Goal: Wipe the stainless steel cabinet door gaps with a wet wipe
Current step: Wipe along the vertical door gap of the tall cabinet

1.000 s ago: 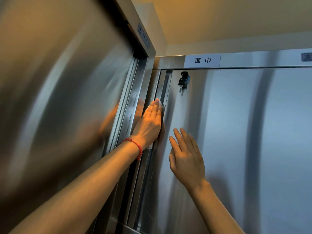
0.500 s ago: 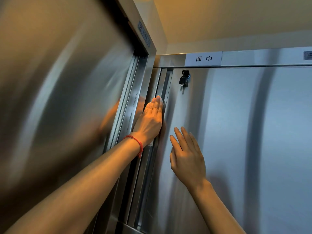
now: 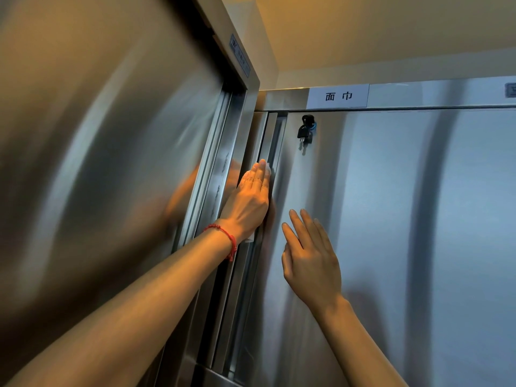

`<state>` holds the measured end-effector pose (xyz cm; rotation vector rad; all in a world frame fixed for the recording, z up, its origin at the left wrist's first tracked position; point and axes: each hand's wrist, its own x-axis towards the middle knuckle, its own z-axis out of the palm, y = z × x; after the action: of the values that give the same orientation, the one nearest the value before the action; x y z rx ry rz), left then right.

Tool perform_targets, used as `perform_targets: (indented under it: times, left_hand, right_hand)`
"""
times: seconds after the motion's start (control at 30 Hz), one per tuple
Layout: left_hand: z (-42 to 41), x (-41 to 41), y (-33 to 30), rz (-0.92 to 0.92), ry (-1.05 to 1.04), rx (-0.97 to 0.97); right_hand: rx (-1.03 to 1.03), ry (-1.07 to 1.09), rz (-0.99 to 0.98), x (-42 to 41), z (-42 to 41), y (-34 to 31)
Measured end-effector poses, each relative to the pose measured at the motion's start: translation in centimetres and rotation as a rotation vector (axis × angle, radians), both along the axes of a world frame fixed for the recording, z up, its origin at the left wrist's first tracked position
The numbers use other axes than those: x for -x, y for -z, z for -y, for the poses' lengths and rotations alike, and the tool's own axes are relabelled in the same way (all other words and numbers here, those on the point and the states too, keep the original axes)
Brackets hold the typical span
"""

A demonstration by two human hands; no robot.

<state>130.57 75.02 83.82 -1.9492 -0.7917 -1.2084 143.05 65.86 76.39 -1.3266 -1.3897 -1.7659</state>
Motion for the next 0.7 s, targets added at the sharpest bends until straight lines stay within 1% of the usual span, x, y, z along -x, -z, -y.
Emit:
perform_targets:
  times: [0.1,0.27,0.4,0.6,0.7]
  left_hand:
    - [0.3,0.1,0.2,-0.002,0.025,0.039]
    - [0.2,0.1,-0.8,0.005,0.007,0.011]
    - [-0.1,0.0,-0.2,0.006,-0.010,-0.022]
    - [0.5,0.1,0.1,-0.014,-0.016,0.029]
    - [0.8,0.3,-0.5,-0.023,-0.033,0.013]
  right_hand:
    - [-0.003,0.006,0.002,0.0,-0.1,0.1]
    - [-0.014,0.004,0.006,-0.1,-0.1,0.0]
    - [-0.016,0.002,0.002,0.0,0.0,0.0]
    - [-0.012,0.006,0.005,0.1,0.0,0.0]
    - [-0.017,0.005,0.001,0.1,0.1,0.0]
